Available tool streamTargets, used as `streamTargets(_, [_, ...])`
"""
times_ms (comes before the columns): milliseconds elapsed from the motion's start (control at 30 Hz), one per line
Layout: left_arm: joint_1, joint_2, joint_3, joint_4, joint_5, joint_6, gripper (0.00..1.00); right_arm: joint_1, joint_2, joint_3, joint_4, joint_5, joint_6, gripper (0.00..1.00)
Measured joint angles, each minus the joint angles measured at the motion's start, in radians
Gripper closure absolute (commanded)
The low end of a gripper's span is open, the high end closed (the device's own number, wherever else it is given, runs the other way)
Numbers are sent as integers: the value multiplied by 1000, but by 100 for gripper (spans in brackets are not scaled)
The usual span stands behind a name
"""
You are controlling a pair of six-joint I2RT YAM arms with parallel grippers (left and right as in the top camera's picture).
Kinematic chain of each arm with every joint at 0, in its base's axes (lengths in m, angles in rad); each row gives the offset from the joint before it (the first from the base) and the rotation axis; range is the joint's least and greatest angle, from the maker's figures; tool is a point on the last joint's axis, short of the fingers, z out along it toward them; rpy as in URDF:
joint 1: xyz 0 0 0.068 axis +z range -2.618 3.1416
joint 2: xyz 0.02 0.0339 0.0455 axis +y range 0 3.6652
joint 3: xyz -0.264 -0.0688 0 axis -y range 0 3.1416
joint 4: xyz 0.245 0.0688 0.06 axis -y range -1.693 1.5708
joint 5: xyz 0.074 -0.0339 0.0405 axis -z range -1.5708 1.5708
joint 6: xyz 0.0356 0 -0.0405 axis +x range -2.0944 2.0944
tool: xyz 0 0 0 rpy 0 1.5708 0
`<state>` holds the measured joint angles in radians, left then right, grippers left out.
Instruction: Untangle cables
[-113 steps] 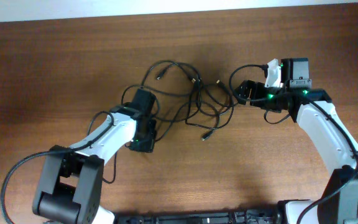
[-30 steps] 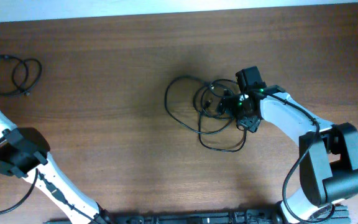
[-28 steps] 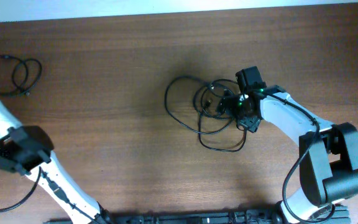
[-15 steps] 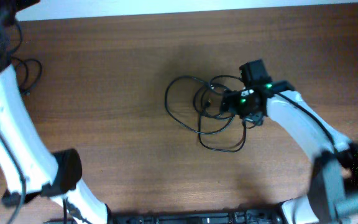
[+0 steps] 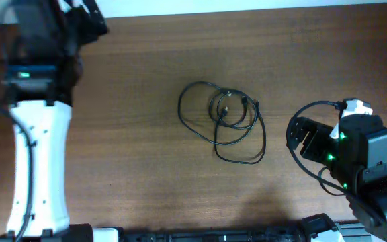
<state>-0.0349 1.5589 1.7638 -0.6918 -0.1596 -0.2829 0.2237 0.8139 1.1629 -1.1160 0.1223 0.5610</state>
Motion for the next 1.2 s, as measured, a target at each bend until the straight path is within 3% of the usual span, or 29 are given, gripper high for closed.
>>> streamTargets(67, [-16, -29, -192, 87, 32, -121, 1, 0, 3, 0, -8, 5, 1, 2])
streamTargets(133, [-56, -52, -384, 170, 101, -320, 1, 0, 3, 0, -14, 32, 11, 2])
streamTargets(200, [-160, -54, -497, 253, 138, -447, 1, 0, 3, 0, -6, 98, 93, 2])
streamTargets(433, [-454, 51, -511, -177, 206, -556, 1, 0, 18, -1, 7, 154, 172, 2])
streamTargets(600, [-558, 209, -512, -155, 209, -635, 10, 0, 108, -1, -2, 152, 174, 2])
streamTargets(633, [-561, 241, -512, -132, 209, -653, 15, 0, 119, -1, -3, 150, 174, 2])
streamTargets(700, [-560, 319, -512, -106, 209, -675, 54, 0, 130, -1, -5, 147, 173, 1])
streamTargets(800, [-561, 377, -512, -108, 209, -686, 100, 0, 163, -1, -6, 129, 173, 2])
streamTargets(900, [-557, 377, -512, -108, 208, -657, 100, 0, 197, -1, -5, 120, 174, 1])
streamTargets(967, [-517, 370, -512, -127, 208, -547, 100, 0, 214, -1, -5, 111, 173, 1])
streamTargets(1067, [-435, 227, -502, -127, 204, -458, 100, 0, 302, -1, 9, -2, 167, 1])
streamTargets(1200, [-454, 6, -464, -89, 204, -438, 100, -1, 554, -1, 85, -206, 75, 1])
